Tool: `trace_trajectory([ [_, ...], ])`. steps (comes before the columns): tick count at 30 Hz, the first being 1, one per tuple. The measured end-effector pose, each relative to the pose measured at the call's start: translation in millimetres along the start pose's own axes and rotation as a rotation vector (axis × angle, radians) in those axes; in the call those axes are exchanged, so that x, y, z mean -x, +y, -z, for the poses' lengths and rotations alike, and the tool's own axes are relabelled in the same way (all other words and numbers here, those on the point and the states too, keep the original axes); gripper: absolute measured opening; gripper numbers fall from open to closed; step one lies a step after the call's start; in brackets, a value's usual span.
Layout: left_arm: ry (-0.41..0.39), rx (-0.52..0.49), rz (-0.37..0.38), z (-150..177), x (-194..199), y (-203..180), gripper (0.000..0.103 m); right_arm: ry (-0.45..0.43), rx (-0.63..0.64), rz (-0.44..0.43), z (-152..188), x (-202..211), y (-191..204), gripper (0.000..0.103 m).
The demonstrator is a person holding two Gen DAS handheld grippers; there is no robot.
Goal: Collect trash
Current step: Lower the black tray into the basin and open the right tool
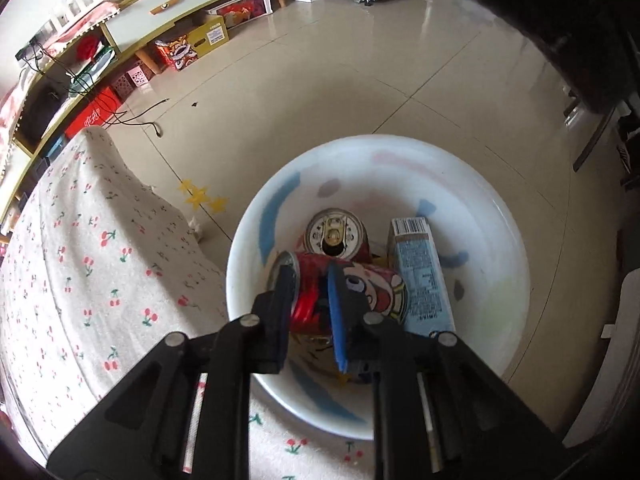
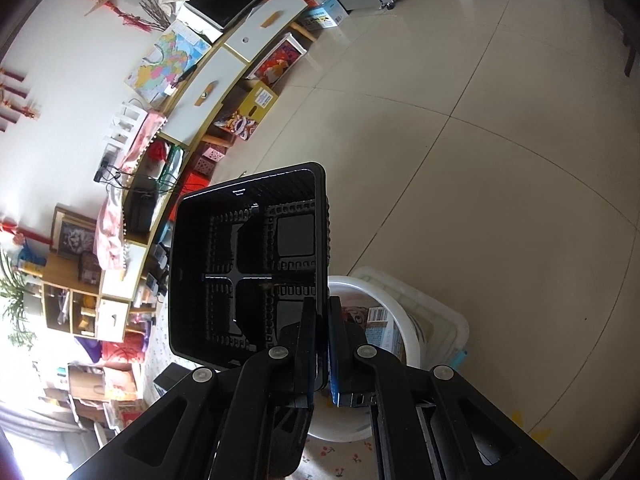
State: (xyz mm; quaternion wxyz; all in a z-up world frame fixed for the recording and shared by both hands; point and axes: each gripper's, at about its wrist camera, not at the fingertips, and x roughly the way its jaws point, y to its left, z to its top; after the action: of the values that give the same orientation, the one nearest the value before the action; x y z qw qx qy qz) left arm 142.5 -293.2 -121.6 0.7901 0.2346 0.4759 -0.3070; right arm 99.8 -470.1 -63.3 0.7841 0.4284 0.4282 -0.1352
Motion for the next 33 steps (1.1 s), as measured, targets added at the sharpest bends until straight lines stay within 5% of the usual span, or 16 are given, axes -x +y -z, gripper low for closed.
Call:
trace_trajectory([
  [1, 0.012, -0.022, 0.009, 3, 4, 0, 0.001, -0.002, 0.001, 0.000, -1, 0, 0, 0.006],
  [5, 0.061, -0.083, 0.128, 19, 14, -6, 0.002, 0.008, 0.003, -0.006, -2, -4, 2, 0.006],
  [11, 0.025, 0.156, 0.315, 40, 49, 45, 0.012, 0.035, 0.051, 0.015, 1, -9, 9, 0.006],
  [22, -0.028, 0.336, 0.271, 64, 72, 108, 0.029, 0.287, 0.279, 0.167, 31, -67, 32, 0.006],
  [26, -0.025, 0.367, 0.245, 71, 74, 113, 0.056, 0.360, 0.311, 0.271, 40, -85, 24, 0.009],
  [33, -0.047, 0.424, 0.155, 88, 96, 137, 0.067, 0.238, 0.334, 0.309, 39, -53, 35, 0.026],
])
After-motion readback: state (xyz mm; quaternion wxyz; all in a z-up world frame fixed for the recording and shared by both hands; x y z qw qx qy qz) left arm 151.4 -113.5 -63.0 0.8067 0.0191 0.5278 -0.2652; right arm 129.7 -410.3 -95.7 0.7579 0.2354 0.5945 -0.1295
